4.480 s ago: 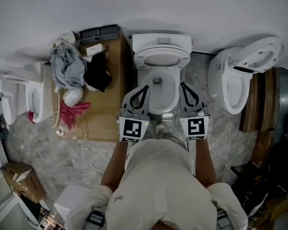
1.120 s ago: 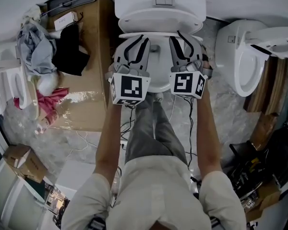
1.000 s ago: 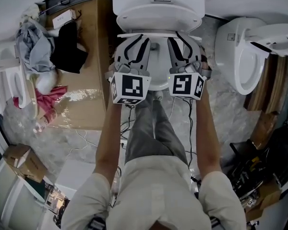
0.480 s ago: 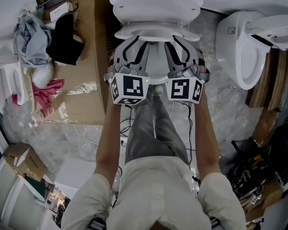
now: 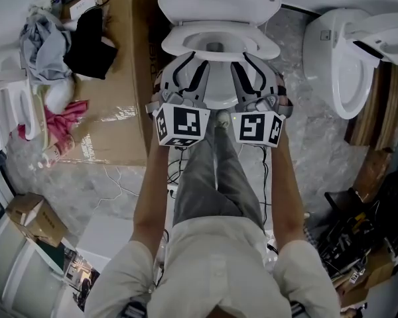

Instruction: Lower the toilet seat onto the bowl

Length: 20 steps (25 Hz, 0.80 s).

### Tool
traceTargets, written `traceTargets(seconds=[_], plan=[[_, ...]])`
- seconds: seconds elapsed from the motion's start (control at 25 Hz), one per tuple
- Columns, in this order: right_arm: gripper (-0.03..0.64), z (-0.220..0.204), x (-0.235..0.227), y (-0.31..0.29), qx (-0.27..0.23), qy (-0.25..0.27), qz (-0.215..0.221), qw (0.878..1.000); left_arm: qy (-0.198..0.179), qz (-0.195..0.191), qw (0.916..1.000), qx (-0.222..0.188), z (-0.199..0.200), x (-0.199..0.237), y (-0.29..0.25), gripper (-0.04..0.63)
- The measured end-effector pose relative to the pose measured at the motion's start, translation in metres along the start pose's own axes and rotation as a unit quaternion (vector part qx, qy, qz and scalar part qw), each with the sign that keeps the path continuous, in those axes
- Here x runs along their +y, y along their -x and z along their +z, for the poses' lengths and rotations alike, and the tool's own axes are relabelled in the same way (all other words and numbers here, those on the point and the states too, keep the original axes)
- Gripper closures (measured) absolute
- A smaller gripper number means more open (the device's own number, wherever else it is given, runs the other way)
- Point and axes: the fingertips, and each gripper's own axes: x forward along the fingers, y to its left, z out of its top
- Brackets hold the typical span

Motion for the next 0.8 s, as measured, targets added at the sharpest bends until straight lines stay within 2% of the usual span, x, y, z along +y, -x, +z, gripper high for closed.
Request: traceTargets(seconds=[0.8], plan=[[0.485, -0.037, 0.044, 0.033, 0.014, -0.013, 0.028, 0.999, 0.006, -0.004, 0.9997, 0.024, -0.042, -0.043, 0.025, 0.443]])
